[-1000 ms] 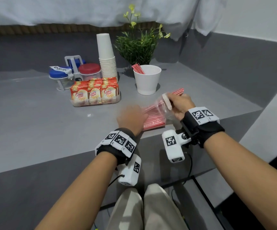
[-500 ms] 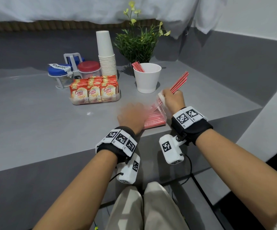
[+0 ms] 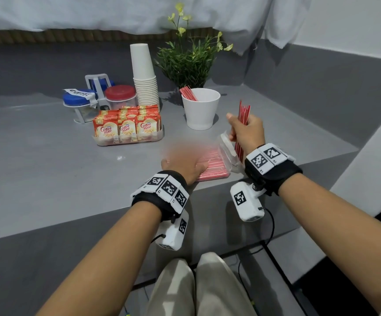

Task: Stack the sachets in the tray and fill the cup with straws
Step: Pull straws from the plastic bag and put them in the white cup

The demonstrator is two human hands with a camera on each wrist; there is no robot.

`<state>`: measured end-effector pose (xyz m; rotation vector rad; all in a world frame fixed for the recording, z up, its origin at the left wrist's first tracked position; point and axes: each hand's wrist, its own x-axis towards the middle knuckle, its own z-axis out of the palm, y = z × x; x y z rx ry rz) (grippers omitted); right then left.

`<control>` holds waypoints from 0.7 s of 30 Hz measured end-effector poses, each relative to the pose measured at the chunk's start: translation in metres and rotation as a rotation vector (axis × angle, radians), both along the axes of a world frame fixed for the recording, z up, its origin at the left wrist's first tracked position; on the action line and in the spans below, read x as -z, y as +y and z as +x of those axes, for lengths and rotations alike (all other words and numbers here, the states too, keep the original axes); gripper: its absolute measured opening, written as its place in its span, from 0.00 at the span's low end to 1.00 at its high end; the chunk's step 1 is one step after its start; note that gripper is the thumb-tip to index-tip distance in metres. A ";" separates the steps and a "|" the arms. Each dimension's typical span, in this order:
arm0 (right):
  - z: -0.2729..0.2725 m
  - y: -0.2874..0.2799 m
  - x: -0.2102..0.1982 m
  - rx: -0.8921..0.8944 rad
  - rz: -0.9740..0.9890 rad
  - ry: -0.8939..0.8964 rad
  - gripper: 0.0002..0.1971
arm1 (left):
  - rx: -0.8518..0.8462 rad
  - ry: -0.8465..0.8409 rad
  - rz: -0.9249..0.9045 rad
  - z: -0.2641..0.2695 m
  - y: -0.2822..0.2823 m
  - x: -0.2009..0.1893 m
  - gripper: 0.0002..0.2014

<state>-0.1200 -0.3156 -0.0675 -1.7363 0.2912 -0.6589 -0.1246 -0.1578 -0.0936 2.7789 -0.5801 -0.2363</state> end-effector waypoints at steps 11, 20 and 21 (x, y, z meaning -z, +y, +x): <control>0.007 0.004 0.007 -0.040 0.045 0.016 0.23 | 0.009 0.048 0.062 0.008 -0.003 -0.008 0.25; 0.045 0.013 -0.057 -0.169 0.012 -0.127 0.22 | 0.020 0.115 0.040 0.044 -0.009 -0.065 0.24; 0.051 0.013 -0.065 -0.176 0.011 -0.139 0.22 | 0.007 0.102 0.002 0.051 -0.008 -0.076 0.24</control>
